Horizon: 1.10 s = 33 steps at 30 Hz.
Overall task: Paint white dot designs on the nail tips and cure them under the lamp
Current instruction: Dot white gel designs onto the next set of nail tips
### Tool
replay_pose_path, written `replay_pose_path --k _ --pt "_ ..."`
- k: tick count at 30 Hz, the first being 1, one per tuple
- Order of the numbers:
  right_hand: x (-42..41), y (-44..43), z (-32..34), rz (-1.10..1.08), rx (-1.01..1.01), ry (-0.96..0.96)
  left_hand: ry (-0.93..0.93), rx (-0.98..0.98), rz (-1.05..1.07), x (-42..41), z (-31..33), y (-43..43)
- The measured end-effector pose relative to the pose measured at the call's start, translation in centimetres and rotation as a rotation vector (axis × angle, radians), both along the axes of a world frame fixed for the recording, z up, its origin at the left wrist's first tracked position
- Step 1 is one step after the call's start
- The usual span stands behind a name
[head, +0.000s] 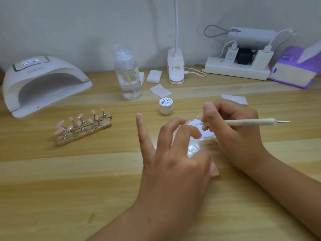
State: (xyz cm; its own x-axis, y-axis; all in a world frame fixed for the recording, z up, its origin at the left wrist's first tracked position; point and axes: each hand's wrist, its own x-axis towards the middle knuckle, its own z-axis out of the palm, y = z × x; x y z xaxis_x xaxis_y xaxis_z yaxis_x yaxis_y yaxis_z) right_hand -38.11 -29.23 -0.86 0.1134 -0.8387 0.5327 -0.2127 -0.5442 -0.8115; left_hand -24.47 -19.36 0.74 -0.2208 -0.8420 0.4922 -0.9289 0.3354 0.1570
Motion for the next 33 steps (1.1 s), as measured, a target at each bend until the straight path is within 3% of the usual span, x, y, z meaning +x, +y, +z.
replay_pose_path --k 4,8,16,22,33 --pt "-0.1 -0.3 0.0 -0.086 0.045 -0.008 0.044 -0.083 -0.063 -0.1 0.4 0.2" --pt "-0.2 -0.7 0.0 -0.170 0.109 0.033 0.378 -0.092 -0.101 1.6 2.0 -0.8" --pt "0.0 -0.9 0.2 -0.203 0.204 0.165 0.930 0.346 -0.006 6.5 0.4 -4.3" --pt "0.0 -1.0 0.1 -0.201 0.198 0.223 0.940 0.339 -0.088 6.9 -0.8 -4.7" --pt "-0.3 -0.9 -0.2 -0.189 0.033 0.085 0.924 0.411 -0.258 6.5 -0.9 -4.3"
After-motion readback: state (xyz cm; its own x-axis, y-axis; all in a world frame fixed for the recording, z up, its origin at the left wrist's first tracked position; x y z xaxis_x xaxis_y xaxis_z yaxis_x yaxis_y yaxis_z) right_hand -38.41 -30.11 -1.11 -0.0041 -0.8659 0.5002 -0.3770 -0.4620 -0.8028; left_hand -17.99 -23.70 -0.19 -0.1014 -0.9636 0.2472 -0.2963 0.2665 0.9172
